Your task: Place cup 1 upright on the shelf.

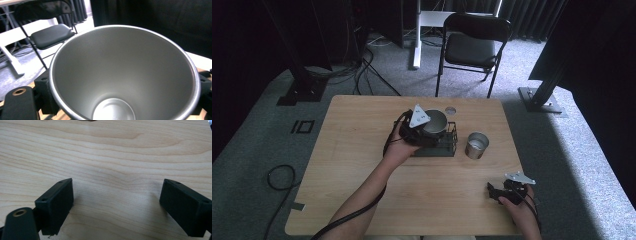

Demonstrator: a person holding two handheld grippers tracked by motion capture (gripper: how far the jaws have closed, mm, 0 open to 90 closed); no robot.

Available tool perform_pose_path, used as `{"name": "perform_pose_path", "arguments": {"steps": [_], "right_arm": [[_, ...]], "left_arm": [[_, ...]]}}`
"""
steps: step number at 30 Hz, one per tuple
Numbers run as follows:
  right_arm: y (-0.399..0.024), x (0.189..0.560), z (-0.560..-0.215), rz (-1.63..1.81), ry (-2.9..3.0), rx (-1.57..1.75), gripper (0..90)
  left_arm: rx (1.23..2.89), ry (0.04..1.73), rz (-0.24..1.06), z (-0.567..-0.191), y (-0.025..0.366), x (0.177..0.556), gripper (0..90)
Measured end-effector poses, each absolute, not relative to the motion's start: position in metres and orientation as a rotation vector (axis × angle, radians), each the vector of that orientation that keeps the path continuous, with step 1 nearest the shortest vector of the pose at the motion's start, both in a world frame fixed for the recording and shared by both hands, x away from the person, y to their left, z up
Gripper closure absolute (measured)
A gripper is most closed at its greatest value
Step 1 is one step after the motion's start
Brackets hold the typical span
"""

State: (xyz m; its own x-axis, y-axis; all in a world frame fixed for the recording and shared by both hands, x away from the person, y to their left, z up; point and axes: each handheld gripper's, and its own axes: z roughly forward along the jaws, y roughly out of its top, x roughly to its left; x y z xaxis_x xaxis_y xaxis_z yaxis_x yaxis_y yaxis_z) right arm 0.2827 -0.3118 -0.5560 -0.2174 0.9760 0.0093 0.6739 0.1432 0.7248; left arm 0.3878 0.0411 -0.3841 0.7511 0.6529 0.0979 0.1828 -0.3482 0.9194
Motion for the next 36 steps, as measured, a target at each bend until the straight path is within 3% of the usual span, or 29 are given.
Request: {"name": "perform_pose_path", "arguments": {"steps": [15,36], "right_arm": [[-0.312,0.283,-0.556,0.848,1.956,1.576,11.5],[-0.312,0.283,-0.556,0.848,1.956,1.575,11.5]], "left_arm": [[1.813,0.879,0.694,-0.391,0.064,0.407,13.9],[1.756,1.079,0.724,-0.429,0.082,0.425,13.9]]}}
